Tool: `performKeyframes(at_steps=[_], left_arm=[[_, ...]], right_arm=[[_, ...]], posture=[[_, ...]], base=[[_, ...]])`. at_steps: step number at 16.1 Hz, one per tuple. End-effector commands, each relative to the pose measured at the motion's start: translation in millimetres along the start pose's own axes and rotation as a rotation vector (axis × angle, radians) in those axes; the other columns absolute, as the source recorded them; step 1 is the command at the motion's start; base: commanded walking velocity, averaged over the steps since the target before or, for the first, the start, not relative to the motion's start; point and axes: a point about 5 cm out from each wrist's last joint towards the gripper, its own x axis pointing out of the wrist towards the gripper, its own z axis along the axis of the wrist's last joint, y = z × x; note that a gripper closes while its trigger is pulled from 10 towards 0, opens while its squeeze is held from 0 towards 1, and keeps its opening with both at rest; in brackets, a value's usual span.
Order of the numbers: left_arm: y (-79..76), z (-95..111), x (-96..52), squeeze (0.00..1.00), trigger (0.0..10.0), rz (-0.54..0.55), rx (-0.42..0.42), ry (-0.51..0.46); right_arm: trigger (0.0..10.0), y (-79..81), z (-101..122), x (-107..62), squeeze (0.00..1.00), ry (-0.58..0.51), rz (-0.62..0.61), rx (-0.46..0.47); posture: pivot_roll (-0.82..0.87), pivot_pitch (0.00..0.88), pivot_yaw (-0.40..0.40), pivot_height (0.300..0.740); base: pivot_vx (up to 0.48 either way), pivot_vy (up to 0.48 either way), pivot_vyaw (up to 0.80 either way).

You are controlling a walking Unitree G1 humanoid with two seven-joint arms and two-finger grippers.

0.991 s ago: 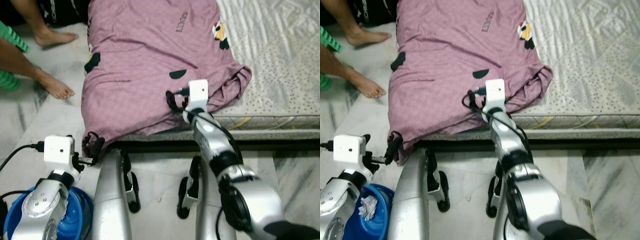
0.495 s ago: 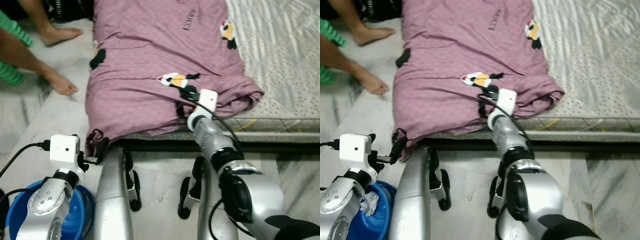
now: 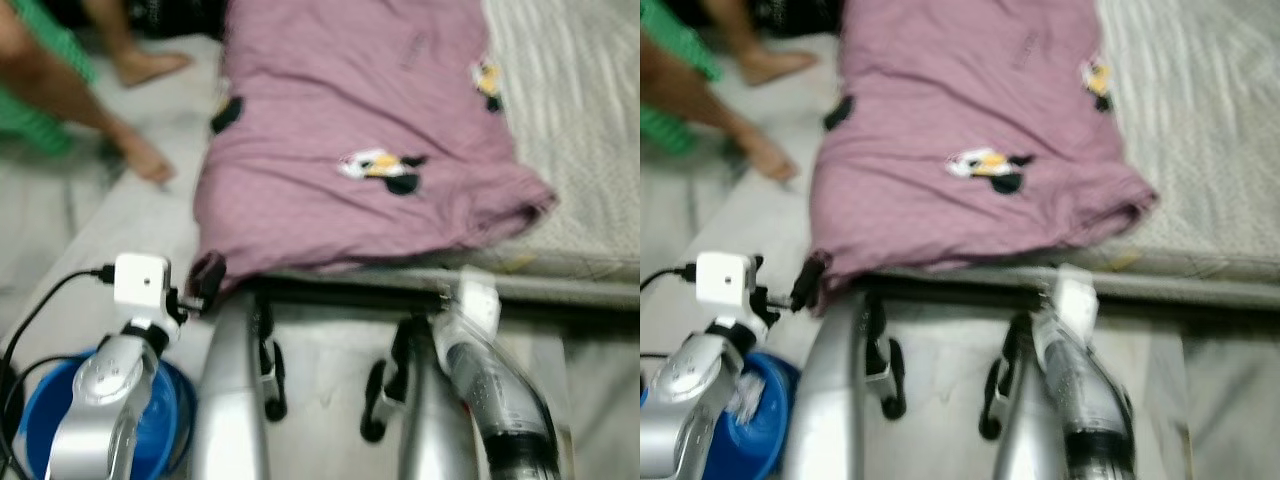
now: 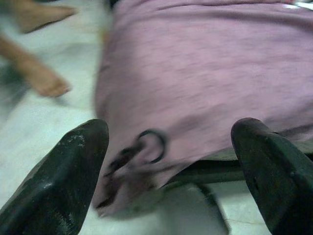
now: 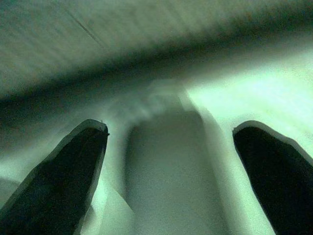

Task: Clean up the room

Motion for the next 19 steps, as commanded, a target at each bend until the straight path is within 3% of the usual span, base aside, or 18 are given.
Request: performKeyframes(at_steps=[1,2,4,7,9,12,14,17,19], left_arm=[[-1.9,-4.8,-0.7,0.0,10.0,-0.004,-0.001,0.013],[-3.0,-5.2,0.0,0.0,10.0,-0.006,-0.002,0.01],[-3.1,-4.6,3.6,0.0,10.0,-0.004,-0.005,-0.004],[-2.3,-2.7,7.3,0.0,10.0,0.002,-0.01,-0.022],[-2.7,-2.8,8.5,0.0,10.0,0.002,-0.012,-0.028],[-3.3,-2.9,9.2,0.0,10.0,-0.001,-0.017,-0.036],[-3.8,-2.7,8.7,0.0,10.0,-0.003,-0.016,-0.037],[-4.5,-2.2,4.7,0.0,10.0,-0.003,-0.013,-0.037],[-3.9,-2.6,-0.9,0.0,10.0,0.001,-0.008,-0.028]], right_arm=[[10.0,2.7,6.5,-8.1,0.0,-0.028,0.002,0.0],[10.0,-0.1,13.5,-13.3,0.0,-0.073,-0.011,-0.006],[10.0,9.7,67.7,-25.3,0.0,-0.407,0.041,-0.057],[10.0,22.6,95.5,-24.3,0.0,-0.475,0.102,0.02],[10.0,30.2,103.6,-24.3,0.0,-0.501,0.143,0.018],[10.0,54.4,115.2,-20.8,0.0,-0.526,0.277,0.065],[10.0,67.8,122.6,-17.8,0.0,-0.544,0.308,0.078],[10.0,100.9,131.7,-10.5,0.0,-0.554,0.367,0.101],[10.0,119.2,134.8,-6.0,0.0,-0.555,0.365,0.072]], posture=[[0.12,0.31,0.0,0.572],[0.12,0.305,0.001,0.572],[0.12,0.284,-0.003,0.572],[0.12,0.266,-0.008,0.572],[0.13,0.26,-0.009,0.572],[0.13,0.265,-0.004,0.572],[0.13,0.267,-0.003,0.572],[0.17,0.289,0.0,0.572],[0.19,0.304,0.002,0.572]], base=[[0.0,0.0,0.0],[0.0,0.0,0.0],[0.0,0.0,0.0],[0.0,0.0,0.0],[0.0,0.0,0.0],[0.0,0.0,0.0],[0.0,0.0,0.0],[0.0,0.0,0.0],[0.0,0.0,0.0]])
